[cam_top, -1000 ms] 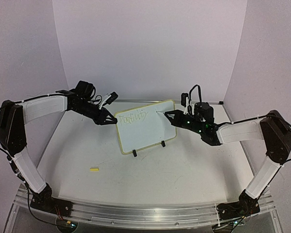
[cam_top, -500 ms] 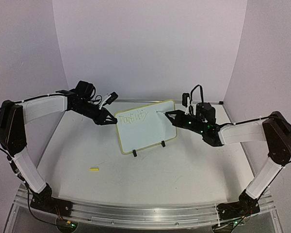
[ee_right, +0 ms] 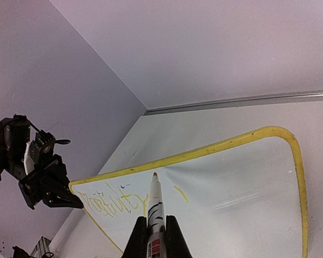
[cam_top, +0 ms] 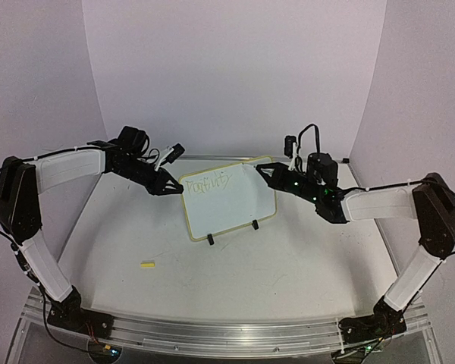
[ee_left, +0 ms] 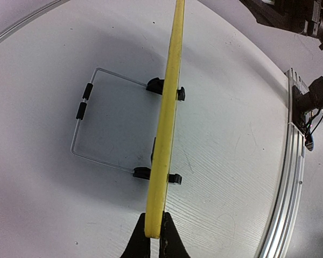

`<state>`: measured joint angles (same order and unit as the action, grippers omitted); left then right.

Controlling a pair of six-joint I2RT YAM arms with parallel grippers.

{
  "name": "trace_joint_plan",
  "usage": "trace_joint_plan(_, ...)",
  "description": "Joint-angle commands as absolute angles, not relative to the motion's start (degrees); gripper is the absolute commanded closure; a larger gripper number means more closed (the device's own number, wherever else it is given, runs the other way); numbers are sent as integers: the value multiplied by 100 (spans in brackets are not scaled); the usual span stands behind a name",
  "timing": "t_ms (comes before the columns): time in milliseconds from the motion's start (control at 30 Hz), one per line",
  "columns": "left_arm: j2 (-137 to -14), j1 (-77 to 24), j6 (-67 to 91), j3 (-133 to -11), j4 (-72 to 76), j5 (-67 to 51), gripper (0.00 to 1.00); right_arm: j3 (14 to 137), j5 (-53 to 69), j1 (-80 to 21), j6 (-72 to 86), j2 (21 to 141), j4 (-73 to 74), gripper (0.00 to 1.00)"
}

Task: Write a sentence on the whiteboard

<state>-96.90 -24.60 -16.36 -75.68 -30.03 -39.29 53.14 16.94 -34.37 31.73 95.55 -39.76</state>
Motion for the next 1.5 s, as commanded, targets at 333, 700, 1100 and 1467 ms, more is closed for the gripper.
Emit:
trace_joint_plan(333, -9916, -2566, -1815, -7612, -3413, -3642, 100, 5505, 1453, -3422, 3198, 9883, -4184, 100)
trace_joint_plan(700, -9905, -2566, -1814, -7612, -3413, -3642, 100, 4873, 1272, -3419, 3006, 9150, -4573, 100)
trace_joint_plan(1100, -9907, -2566, -1816, -7611, -3410, -3639, 100, 5207, 1311, -3421, 3018, 9577, -4267, 100)
trace_joint_plan(1467, -9896, -2568, -1812, -7612, -3413, -3640, 100, 5222, 1086, -3418, 3023, 9697, -4197, 100)
